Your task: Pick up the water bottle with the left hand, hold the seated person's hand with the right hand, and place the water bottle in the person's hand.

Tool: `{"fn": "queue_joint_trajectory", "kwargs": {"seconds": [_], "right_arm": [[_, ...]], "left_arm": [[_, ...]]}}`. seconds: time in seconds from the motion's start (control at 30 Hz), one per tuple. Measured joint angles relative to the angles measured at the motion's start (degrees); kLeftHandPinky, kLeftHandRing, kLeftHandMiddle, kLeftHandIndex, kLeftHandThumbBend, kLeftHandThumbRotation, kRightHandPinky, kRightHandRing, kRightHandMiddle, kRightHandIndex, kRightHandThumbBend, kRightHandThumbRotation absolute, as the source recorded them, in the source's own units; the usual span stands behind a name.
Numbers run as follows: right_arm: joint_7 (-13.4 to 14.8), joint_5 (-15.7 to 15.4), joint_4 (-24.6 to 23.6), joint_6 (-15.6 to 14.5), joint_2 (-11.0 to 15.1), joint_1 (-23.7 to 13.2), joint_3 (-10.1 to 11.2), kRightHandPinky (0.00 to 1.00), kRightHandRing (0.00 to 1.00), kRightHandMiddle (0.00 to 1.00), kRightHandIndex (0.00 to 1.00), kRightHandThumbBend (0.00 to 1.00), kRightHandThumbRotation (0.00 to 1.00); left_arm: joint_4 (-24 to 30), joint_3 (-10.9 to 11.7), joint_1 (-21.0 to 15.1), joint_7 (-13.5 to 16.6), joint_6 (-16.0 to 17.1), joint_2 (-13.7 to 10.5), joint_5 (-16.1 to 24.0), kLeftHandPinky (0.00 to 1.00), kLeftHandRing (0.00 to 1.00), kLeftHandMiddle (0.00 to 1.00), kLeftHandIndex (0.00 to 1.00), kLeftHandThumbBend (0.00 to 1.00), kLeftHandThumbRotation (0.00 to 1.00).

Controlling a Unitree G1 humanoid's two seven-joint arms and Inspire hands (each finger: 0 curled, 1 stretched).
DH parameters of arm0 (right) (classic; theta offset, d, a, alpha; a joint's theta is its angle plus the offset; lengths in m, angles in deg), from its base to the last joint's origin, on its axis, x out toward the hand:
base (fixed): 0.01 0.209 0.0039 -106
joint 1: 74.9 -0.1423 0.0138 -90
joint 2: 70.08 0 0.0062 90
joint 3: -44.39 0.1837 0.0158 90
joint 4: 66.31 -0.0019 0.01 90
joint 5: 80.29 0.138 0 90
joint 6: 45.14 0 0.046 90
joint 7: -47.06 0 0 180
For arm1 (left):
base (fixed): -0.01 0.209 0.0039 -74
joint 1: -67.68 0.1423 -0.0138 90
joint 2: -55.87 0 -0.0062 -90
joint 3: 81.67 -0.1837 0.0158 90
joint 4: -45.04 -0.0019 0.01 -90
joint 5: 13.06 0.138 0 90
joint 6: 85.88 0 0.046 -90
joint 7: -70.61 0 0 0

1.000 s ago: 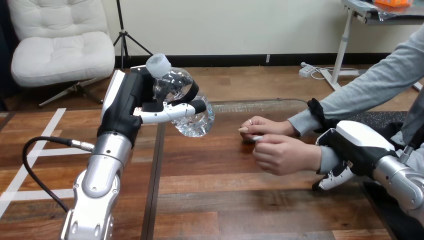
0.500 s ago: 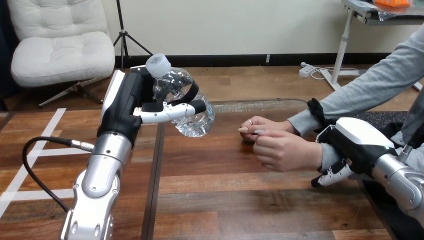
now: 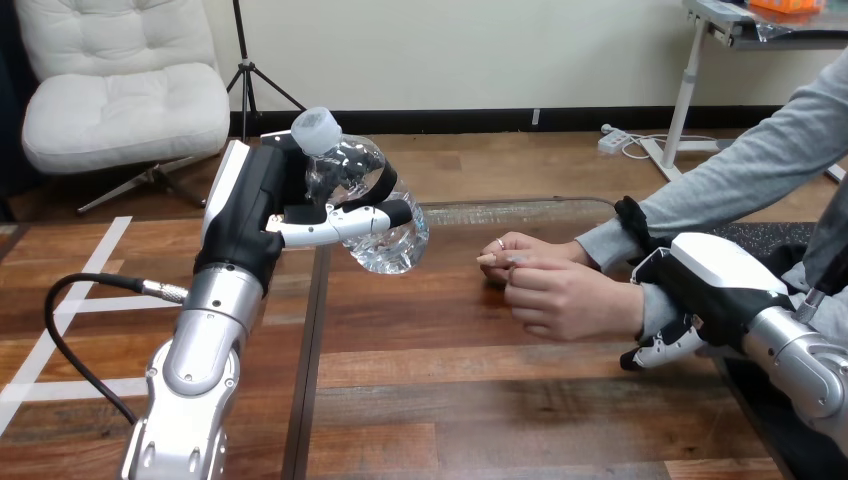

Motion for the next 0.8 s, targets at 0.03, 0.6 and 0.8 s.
{"fn": "queue_joint_trajectory", "kwargs": {"seconds": [0.03,0.6,0.8], "right_arm": [[0.0,0.1,0.0,0.0,0.0,0.0,0.0,0.16,0.22,0.28,0.3,0.73,0.0],[0.1,1.9,0.0,1.3,0.0,0.0,0.3,0.19,0.24,0.3,0.31,0.71,0.0],[0.6,2.0,0.0,1.7,0.0,0.1,0.3,0.19,0.24,0.3,0.31,0.72,0.0]], "left_arm": [[0.0,0.0,0.0,0.0,0.0,0.0,0.0,0.26,0.33,0.38,0.38,0.65,0.0],[0.0,0.0,0.0,0.0,0.0,0.0,-0.2,0.26,0.33,0.38,0.38,0.65,0.0],[0.0,0.0,0.0,0.0,-0.1,0.0,-0.2,0.26,0.33,0.38,0.38,0.65,0.0]]}}
